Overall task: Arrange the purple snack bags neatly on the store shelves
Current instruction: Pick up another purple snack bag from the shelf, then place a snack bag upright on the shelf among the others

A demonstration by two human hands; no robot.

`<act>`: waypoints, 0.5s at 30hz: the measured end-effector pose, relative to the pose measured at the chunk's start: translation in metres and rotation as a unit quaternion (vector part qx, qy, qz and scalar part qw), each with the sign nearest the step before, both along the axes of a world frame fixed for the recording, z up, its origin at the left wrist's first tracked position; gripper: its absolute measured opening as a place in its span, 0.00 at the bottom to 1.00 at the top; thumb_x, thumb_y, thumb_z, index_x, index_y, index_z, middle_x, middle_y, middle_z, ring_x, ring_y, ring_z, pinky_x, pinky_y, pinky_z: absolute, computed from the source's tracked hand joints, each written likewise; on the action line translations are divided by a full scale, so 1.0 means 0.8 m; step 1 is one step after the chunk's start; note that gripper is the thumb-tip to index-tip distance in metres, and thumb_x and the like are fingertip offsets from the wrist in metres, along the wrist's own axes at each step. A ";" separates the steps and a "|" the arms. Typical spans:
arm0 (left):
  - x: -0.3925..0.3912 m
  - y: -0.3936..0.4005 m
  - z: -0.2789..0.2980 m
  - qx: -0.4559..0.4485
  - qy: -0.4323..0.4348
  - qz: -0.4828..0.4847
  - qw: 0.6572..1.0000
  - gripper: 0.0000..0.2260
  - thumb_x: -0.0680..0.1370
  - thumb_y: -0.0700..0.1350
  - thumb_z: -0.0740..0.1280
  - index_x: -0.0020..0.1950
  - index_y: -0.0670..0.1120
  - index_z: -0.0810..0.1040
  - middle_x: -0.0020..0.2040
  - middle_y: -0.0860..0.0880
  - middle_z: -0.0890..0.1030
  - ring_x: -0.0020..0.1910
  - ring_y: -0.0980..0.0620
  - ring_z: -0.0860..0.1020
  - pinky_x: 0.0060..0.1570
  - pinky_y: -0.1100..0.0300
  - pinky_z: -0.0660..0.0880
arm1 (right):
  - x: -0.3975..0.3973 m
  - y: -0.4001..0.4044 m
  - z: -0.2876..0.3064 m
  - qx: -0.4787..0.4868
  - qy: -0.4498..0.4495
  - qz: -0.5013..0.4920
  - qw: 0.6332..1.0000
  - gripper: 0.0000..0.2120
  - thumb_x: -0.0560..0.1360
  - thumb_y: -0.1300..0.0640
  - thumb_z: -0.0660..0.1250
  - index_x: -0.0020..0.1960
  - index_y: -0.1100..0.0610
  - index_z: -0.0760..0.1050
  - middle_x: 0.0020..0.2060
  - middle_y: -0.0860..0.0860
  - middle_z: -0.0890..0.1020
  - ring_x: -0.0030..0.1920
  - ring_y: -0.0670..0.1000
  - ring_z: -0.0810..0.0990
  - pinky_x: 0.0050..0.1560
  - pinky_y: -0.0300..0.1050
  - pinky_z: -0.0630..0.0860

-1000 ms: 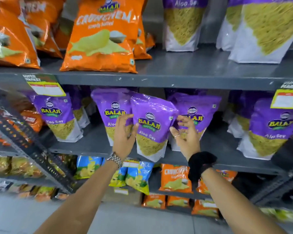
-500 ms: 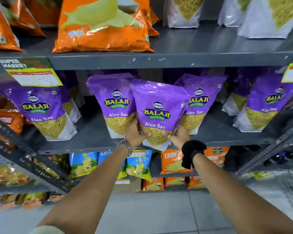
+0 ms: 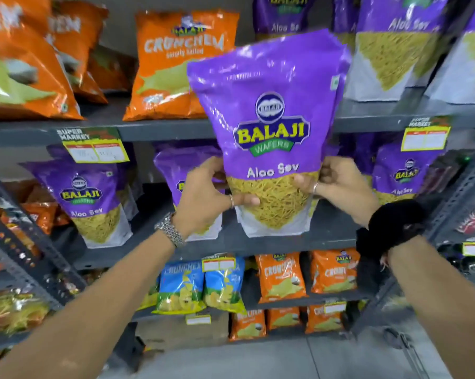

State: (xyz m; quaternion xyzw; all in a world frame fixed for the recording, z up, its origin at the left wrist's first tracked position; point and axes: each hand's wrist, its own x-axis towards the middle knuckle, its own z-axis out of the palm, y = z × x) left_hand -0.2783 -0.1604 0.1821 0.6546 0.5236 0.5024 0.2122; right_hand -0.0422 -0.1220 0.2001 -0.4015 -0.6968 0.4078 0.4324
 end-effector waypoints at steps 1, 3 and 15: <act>0.002 0.002 0.020 0.014 -0.012 0.001 1.000 0.27 0.55 0.49 0.81 0.50 0.45 0.78 0.41 0.56 0.81 0.36 0.65 0.77 0.39 0.74 0.72 | 0.002 0.001 0.020 0.018 0.011 -0.001 1.000 0.07 0.68 0.60 0.73 0.42 0.50 0.78 0.30 0.38 0.84 0.35 0.36 0.81 0.37 0.31 0.79; 0.005 0.008 0.065 0.050 -0.035 0.004 0.998 0.23 0.56 0.47 0.81 0.48 0.47 0.79 0.39 0.58 0.81 0.35 0.65 0.77 0.38 0.74 0.73 | 0.003 0.004 0.065 0.050 0.026 -0.007 0.998 0.05 0.70 0.60 0.71 0.43 0.51 0.78 0.29 0.38 0.84 0.33 0.35 0.81 0.31 0.29 0.76; 0.040 0.129 0.214 0.093 -0.108 0.030 0.989 0.23 0.57 0.42 0.81 0.50 0.45 0.79 0.41 0.54 0.82 0.33 0.67 0.78 0.34 0.73 0.74 | -0.004 0.123 0.190 0.098 0.094 -0.067 0.988 0.08 0.73 0.52 0.68 0.47 0.56 0.77 0.43 0.52 0.82 0.42 0.49 0.79 0.39 0.42 0.78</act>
